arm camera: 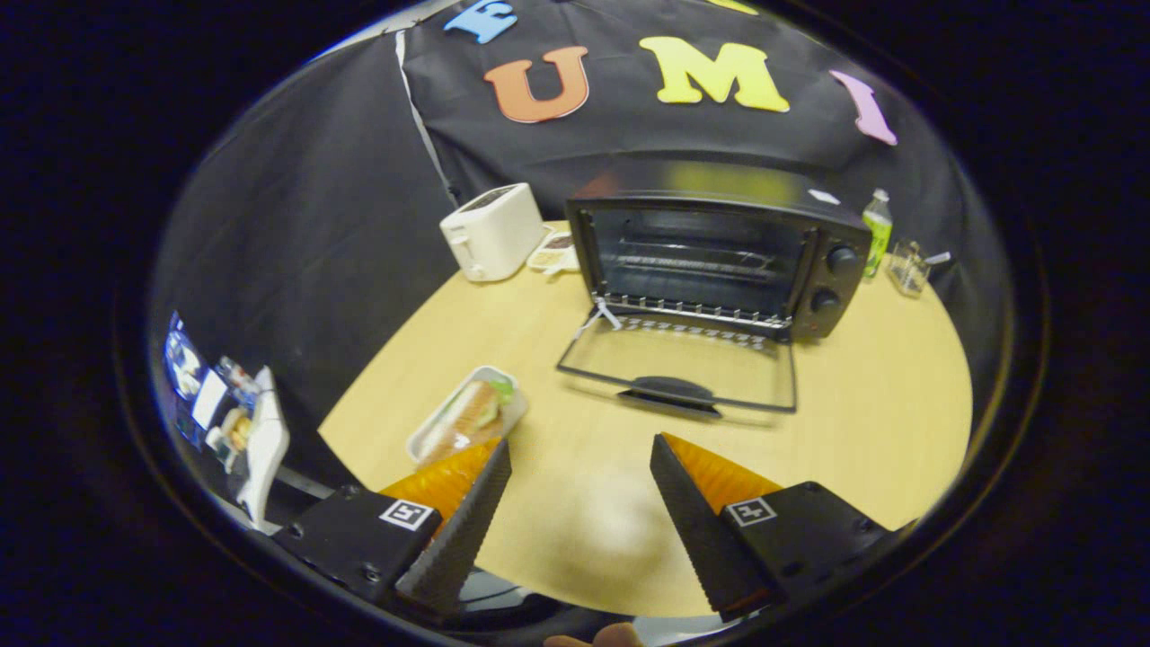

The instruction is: Open the toaster oven, put the food inside, and close the toaster oven door.

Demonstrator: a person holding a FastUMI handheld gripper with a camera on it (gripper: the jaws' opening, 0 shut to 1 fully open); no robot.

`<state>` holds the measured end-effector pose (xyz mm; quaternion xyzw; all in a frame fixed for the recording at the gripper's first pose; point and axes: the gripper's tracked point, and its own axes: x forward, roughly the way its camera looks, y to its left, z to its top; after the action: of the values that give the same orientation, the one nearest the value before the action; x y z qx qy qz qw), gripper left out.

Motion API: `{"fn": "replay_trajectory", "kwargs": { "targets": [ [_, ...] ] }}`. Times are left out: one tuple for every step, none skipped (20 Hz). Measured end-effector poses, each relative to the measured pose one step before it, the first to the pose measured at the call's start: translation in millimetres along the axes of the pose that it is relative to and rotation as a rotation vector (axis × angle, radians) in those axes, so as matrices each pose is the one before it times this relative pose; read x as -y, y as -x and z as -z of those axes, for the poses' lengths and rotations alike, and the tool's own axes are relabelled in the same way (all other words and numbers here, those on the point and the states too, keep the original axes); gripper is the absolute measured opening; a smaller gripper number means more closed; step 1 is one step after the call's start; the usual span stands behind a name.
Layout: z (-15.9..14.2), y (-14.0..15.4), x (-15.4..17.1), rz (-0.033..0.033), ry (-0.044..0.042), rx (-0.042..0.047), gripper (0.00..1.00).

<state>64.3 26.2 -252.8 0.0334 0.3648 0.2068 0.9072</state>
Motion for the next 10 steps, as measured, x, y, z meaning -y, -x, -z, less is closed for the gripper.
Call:
{"fn": "replay_trajectory", "kwargs": {
  "targets": [
    [3.18, -5.42, -16.16, -0.04948, -0.04171, -0.02528, 1.00],
    [2.41, -6.49, -13.07, -0.03996, -0.04209, -0.02278, 1.00],
    [5.16, -8.42, -9.26, -0.02947, -0.04381, -0.02780, 1.00],
    [5.28, -8.30, -8.37, -0.02753, -0.04967, -0.03088, 1.00],
    [5.72, -10.21, -6.66, -0.02585, -0.03705, -0.03049, 1.00],
    [2.84, -8.11, -2.97, -0.01241, -0.02765, -0.02296, 1.00],
    [2.44, -8.03, -2.40, -0.01186, -0.03370, -0.01932, 1.00],
    [1.42, -6.45, 0.05, -0.00342, -0.04025, -0.01838, 0.99],
    [-0.40, -5.26, 0.90, 0.00009, -0.03944, -0.01170, 0.97],
    [-1.55, -4.68, 1.92, -0.00148, -0.02908, -0.01472, 0.96]
  ]
}}
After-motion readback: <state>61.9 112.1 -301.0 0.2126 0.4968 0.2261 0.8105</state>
